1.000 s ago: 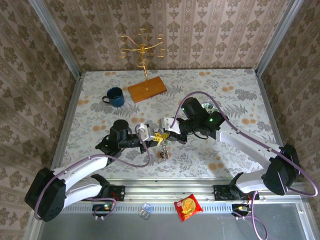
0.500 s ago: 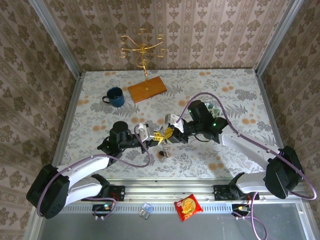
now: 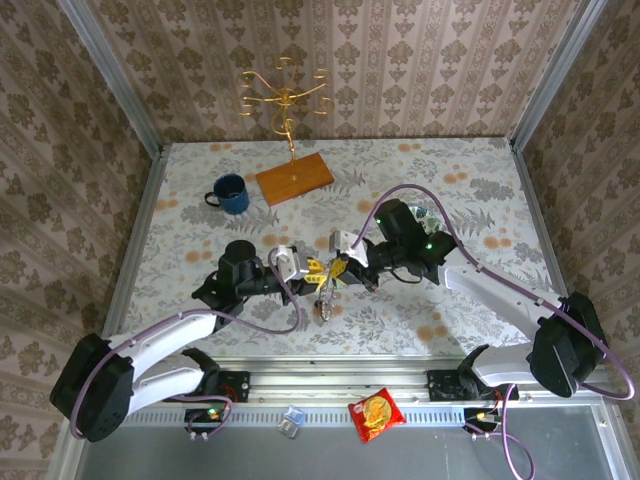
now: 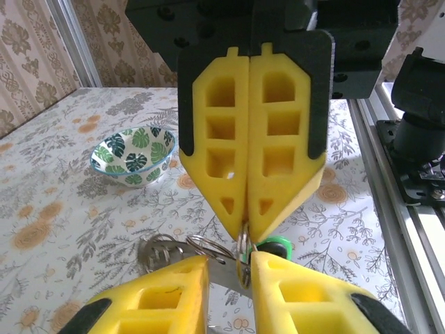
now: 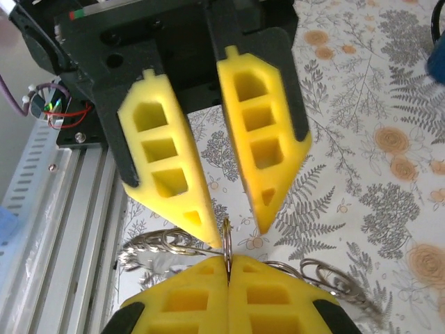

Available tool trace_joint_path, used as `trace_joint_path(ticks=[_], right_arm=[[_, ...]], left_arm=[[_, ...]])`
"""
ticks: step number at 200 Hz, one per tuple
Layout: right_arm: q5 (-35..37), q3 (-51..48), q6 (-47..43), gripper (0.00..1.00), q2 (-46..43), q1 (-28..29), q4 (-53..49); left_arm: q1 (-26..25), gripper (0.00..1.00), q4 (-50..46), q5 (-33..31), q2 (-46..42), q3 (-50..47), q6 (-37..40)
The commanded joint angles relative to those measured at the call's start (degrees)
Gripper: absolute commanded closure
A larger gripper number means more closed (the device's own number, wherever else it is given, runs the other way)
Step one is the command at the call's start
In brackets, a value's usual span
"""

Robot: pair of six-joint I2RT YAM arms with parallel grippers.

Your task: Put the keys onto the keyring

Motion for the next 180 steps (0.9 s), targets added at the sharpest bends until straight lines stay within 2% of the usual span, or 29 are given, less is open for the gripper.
trace_joint_path(ticks=[1, 30, 61, 67, 93, 105, 148, 180], right_arm=[[2.19, 4.69, -5.58, 1.0, 0.89, 1.23, -5.92], [4.18, 8.22, -8.26, 1.0, 2.78, 3.19, -9.32], [3.97, 9.53, -8.29, 1.0, 3.16, 3.96, -10.53], [3.96, 8.98, -7.75, 0.96, 2.76, 3.88, -10.04], [3.65, 4.74, -3.06, 0.72, 0.45, 2.25, -4.31], [3.31, 2.45, -0.58, 0.68, -0.66, 1.29, -2.31], [3.94, -1.89, 5.13, 0.68, -2.34, 0.9, 1.4], [4.79, -3.02, 6.34, 0.76, -3.3, 0.84, 1.88]], left_arm=[[-0.8, 0.78, -7.41, 0.07, -0.69, 3.88, 4.62], [-1.49, 0.8, -10.71, -0.27, 0.64, 5.99, 6.74], [-1.93, 0.96, -13.43, -0.72, 0.79, 7.4, 9.1], [-1.92, 1.0, -13.57, -0.96, 0.62, 7.32, 9.29], [-1.91, 1.0, -12.4, -1.54, -0.25, 6.29, 9.15], [-1.86, 1.0, -10.39, -1.45, -0.59, 5.29, 8.23], [-2.02, 1.0, -6.77, -1.35, -0.59, 3.61, 6.53], [-1.95, 1.0, -6.34, -1.93, -1.06, 2.94, 6.48]])
